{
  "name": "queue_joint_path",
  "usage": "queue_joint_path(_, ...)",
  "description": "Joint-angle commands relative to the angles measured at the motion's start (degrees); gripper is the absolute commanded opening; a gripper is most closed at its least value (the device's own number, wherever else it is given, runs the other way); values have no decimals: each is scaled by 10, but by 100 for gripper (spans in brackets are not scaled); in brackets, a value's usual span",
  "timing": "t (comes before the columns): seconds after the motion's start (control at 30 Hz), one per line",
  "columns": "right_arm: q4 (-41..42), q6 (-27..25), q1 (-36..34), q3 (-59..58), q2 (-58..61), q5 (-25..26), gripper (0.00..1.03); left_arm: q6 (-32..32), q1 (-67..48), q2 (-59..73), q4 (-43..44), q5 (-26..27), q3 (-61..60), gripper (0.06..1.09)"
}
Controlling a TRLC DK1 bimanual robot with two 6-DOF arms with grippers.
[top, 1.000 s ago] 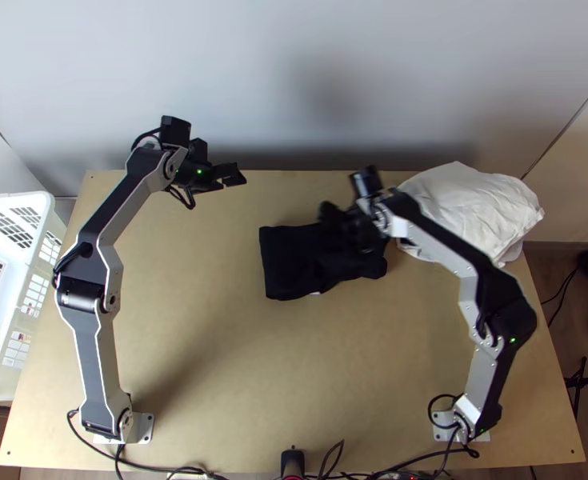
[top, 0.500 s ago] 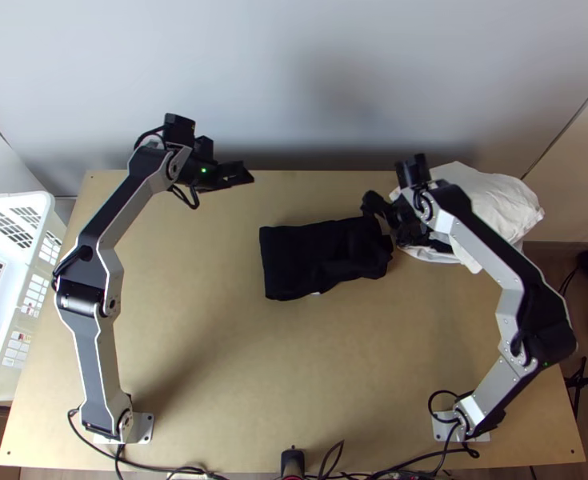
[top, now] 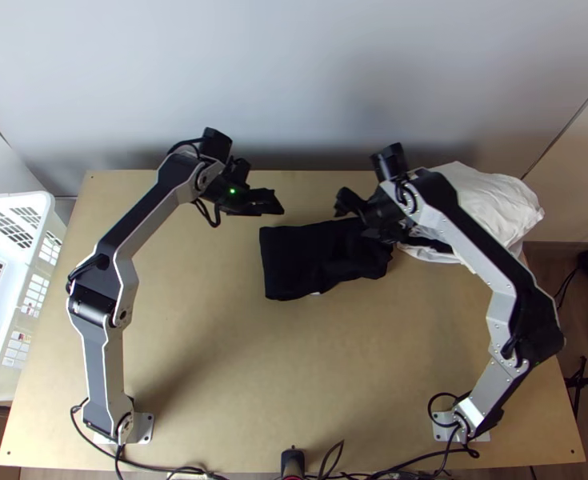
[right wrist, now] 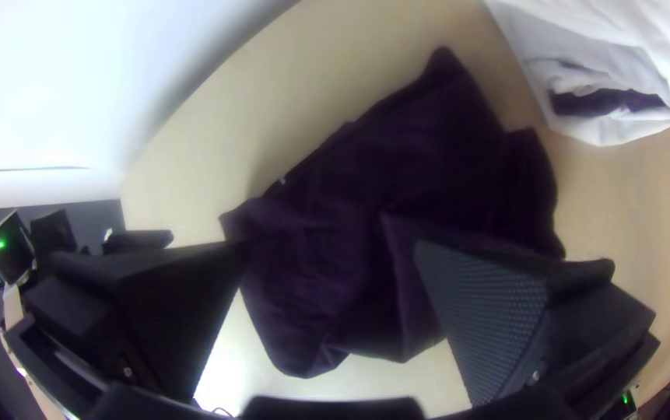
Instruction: Fold the t-shirt
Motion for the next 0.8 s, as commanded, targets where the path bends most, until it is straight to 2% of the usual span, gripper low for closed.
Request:
queue_joint_path(0.0,4,23,31,28,42,-24,98,-2,-21,5,16,8,-1,104)
queue_joint_path(0.1,-12,30,31,20,49,-24,98,-4,-22,4,23,8,-1,104)
queue_joint_path(0.33,-142,22,-2,-16,42,-24,98,-6,-12,4,24,8,-1,104)
queue_joint_path(0.47,-177,7,-22,-69,38,-24,98,-6,-12,5,31,8,-1,104)
queue_joint_path(0.57,-184,-13,-43,-116,38,-24,98,-7,-12,5,35,8,-1,104)
queue_joint_path(0.67,-179,-36,-52,-106,22,-9,99,-7,-9,4,35,8,-1,104)
queue_joint_path(0.77,-128,-59,-36,-80,-28,-1,98,-8,-6,2,35,8,-1,104)
